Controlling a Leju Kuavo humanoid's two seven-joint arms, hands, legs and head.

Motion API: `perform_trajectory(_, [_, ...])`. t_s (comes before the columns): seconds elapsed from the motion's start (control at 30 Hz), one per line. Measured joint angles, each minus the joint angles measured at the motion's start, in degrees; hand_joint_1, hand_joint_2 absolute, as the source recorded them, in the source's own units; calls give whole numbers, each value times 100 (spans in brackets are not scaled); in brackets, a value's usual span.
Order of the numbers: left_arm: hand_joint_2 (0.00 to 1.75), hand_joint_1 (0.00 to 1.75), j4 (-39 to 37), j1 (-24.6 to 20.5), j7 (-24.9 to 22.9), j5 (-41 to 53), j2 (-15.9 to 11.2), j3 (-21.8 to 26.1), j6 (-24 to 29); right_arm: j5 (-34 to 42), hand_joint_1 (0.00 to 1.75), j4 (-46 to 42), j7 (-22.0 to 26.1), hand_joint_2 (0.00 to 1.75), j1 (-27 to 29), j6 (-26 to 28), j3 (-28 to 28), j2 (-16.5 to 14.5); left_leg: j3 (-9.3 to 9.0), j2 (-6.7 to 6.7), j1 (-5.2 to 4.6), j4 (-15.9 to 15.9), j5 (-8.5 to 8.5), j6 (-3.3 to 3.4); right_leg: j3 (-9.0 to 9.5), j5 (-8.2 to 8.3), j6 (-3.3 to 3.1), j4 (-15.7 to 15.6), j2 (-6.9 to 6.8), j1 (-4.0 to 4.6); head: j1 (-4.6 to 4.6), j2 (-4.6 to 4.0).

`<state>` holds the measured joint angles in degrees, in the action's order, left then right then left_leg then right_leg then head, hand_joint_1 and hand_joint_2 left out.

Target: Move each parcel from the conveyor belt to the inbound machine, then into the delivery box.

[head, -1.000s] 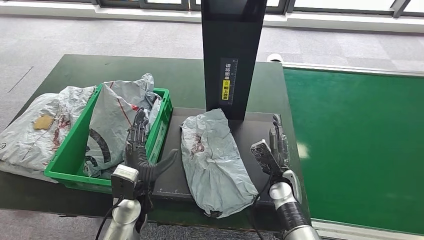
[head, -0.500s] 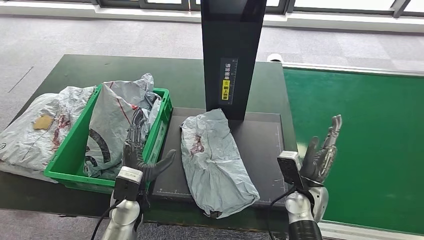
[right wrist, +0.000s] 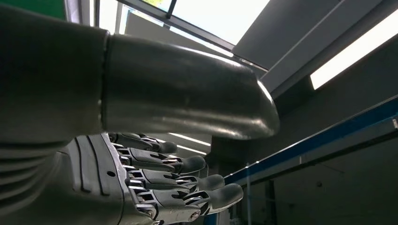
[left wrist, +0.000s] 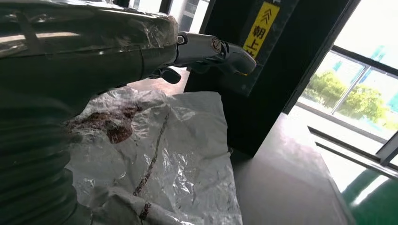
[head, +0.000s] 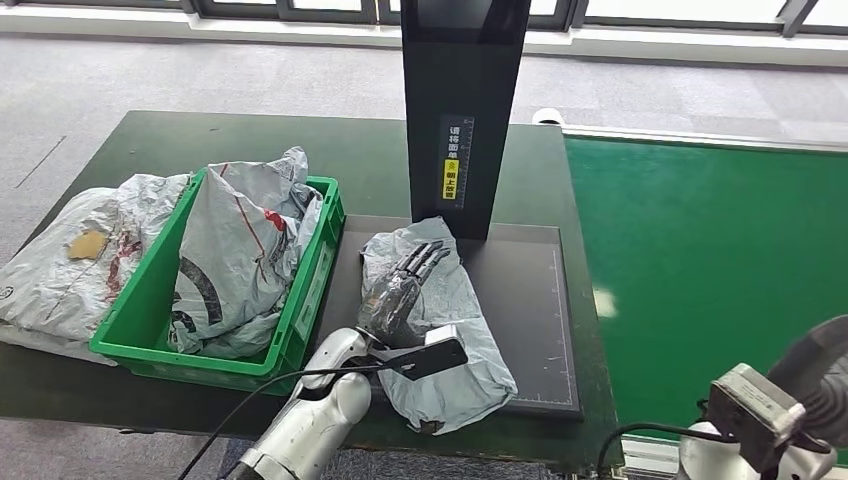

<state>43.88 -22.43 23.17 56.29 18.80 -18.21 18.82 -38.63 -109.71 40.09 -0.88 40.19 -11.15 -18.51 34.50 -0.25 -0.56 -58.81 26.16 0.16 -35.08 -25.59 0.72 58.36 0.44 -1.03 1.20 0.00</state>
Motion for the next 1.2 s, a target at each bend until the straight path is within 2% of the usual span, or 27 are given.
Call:
perform_trajectory(0.3, [175, 0, -753, -314, -92, 87, 67, -94, 19, -7, 0, -292, -1, 175, 30, 0, -50, 0, 2, -2, 1, 1, -1, -2, -1, -3, -1, 0, -1, 1, -1, 0])
perform_trajectory(0.4, [175, 0, -978, -392, -345, 312, 74, -130, -31, 14, 0, -311, -1, 175, 33, 0, -61, 0, 3, -2, 1, 1, -1, -1, 0, -4, 0, 0, -1, 0, 0, 0])
perform_trajectory(0.5, [175, 0, -1238, -471, -854, 702, 75, -195, -66, 45, 0, -314, -1, 175, 35, 0, -79, 0, 3, -2, 1, 1, -1, -1, 1, -3, 0, 0, -2, 0, -1, 0])
perform_trajectory(0.53, [175, 38, -1321, -503, -1043, 837, 76, -221, -87, 53, 0, -314, -1, 175, 37, 0, -94, 0, 2, -2, 1, 1, -1, -1, 3, -3, 0, 0, -2, 0, -1, 0])
perform_trajectory(0.63, [175, 167, -1521, -587, -1379, 1122, 81, -290, -208, 84, 0, -314, -2, 175, 46, 0, -142, 0, -4, -4, 1, 1, -1, -1, 11, -3, 0, 0, -4, 1, -1, 0])
perform_trajectory(0.67, [175, 173, -1574, -607, -1442, 1188, 84, -316, -251, 93, 0, -314, -2, 175, 48, 0, -156, 0, -7, -5, 1, 2, -1, -1, 15, -4, 0, 0, -5, 1, 0, 0])
perform_trajectory(0.97, [175, 175, -1867, -717, -2056, 1662, 107, -481, -658, 140, 0, -314, -3, 175, 57, 0, -268, 0, -29, -3, 1, 4, 9, 5, 59, -8, 1, -1, -7, 1, -1, 0])
perform_trajectory(1.2, [175, 175, -1946, -786, -2210, 1764, 109, -511, -716, 170, 0, -314, -3, 175, 60, 0, -333, 0, -42, -1, 3, 5, 17, 3, 84, -17, -4, 0, -6, 3, 0, 0])
